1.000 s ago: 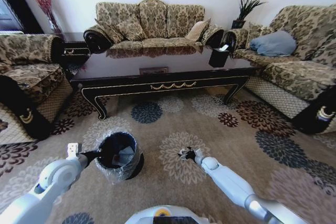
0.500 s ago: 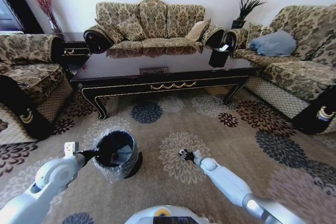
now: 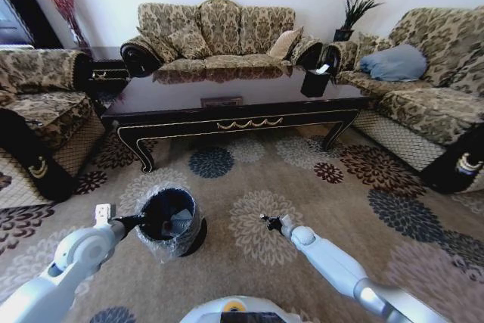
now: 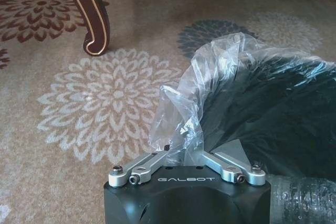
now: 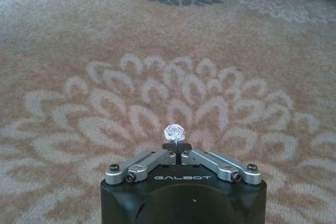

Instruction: Move to the front of the table and pick up the trash from the floor, then place it into the trash bin.

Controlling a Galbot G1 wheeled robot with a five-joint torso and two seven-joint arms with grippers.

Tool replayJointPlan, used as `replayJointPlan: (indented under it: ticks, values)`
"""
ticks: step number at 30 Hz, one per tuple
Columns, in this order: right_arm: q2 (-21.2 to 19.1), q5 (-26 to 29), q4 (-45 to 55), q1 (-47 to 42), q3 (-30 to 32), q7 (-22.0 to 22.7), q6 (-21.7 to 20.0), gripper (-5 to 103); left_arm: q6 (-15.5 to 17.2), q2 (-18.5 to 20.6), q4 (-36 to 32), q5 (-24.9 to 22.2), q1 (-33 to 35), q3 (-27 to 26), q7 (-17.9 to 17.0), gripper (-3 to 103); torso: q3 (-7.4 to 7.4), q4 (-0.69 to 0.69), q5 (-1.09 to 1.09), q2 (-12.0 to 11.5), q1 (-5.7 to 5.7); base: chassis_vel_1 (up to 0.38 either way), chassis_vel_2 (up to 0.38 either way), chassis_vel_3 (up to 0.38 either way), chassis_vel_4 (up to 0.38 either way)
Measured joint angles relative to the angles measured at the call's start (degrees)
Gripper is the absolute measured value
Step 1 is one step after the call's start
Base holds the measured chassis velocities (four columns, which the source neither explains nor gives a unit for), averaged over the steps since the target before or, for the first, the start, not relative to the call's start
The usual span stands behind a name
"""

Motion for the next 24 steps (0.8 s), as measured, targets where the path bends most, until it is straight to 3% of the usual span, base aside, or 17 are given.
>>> replayJointPlan:
  ticks: [10, 13, 18, 20, 24]
  values:
    - [-3.48, 1.19, 6.29, -2.47, 1.28, 0.84, -1.30, 0, -0.02, -0.16, -0.31, 0.51, -1.61, 3.07, -0.56, 3, 0.00, 0.00, 0.01, 0.00, 0.00, 0.000, 0.000, 0.000, 0.000]
    - [-6.81, 3.00, 13.66, -5.89, 3.85, 1.59, -2.06, 0, -0.05, 0.05, 0.47, 0.93, -4.32, 7.26, -1.19, 3, 0.00, 0.00, 0.00, 0.00, 0.00, 0.000, 0.000, 0.000, 0.000]
    - [-8.58, 3.65, 17.71, -8.29, 6.52, 1.78, -2.16, 0, -0.07, 0.05, 0.87, 1.02, -7.34, 10.79, -2.15, 3, 0.00, -0.01, -0.01, 0.00, 0.00, 0.000, 0.000, 0.000, 0.000]
    - [-10.21, 3.88, 21.47, -11.49, 10.58, 2.08, -2.19, 0, 0.07, -0.36, 0.90, -0.02, -11.96, 15.27, -4.17, 3, 0.00, 0.00, 0.02, 0.00, 0.00, 0.000, 0.000, 0.000, 0.000]
    - [-12.41, 4.07, 25.64, -14.76, 13.88, 2.12, -2.17, 0, 0.25, 0.54, 1.21, -0.51, -15.45, 19.04, -5.14, 3, 0.00, -0.02, 0.01, 0.00, 0.00, 0.000, 0.000, 0.000, 0.000]
